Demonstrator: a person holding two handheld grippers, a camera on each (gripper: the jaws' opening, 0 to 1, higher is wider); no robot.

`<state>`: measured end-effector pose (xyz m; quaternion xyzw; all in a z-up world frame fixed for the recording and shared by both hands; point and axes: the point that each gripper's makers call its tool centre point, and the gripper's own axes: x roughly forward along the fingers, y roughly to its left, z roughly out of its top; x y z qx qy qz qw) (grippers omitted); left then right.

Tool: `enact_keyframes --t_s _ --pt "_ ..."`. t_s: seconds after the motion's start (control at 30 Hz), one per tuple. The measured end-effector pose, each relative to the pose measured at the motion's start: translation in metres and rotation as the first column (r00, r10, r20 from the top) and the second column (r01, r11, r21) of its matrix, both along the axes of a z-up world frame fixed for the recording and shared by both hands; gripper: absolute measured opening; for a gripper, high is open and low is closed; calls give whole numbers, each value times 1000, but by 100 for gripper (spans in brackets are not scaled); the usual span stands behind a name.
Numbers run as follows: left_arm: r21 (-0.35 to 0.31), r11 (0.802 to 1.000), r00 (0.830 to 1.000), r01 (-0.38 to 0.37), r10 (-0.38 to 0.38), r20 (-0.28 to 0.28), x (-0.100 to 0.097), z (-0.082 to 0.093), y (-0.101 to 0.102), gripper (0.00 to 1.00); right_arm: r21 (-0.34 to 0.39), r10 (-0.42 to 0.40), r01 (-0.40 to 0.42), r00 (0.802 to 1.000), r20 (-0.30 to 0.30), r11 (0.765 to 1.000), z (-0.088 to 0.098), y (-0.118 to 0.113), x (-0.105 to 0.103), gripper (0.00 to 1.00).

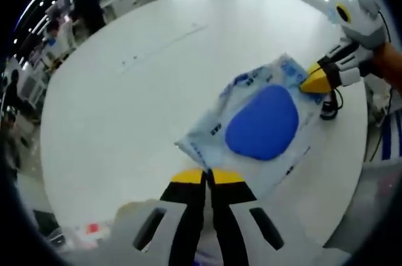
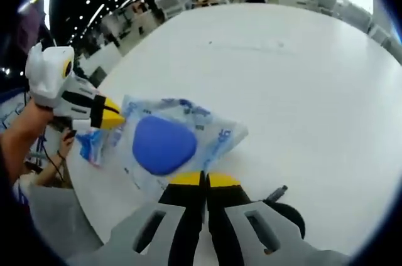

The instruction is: Arrange the tabletop items into an orderly group along one side of the table until the central work area is clear of visible clutter.

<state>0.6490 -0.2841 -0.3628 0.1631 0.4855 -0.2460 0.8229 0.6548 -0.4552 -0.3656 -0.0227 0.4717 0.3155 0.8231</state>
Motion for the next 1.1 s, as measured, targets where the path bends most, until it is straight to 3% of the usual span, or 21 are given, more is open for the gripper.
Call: enact_keyframes --t_s 0.57,0.83,0.97,1.1 --pt "42 999 999 9 -7 -48 -3 -16 5 0 -13 5 -6 998 -55 1000 -22 3 -2 3" --pt "86 996 999 35 -33 -26 -2 -14 6 4 -22 -1 0 999 -43 1000 -21 -4 0 6" --pt "82 996 999 35 -34 -19 -1 -9 7 5 -17 -11 11 999 -42 1000 -21 -6 1 7" --pt "61 998 999 23 -25 23 3 3 6 5 -18 -15 14 999 -48 1000 -21 -6 -1 8"
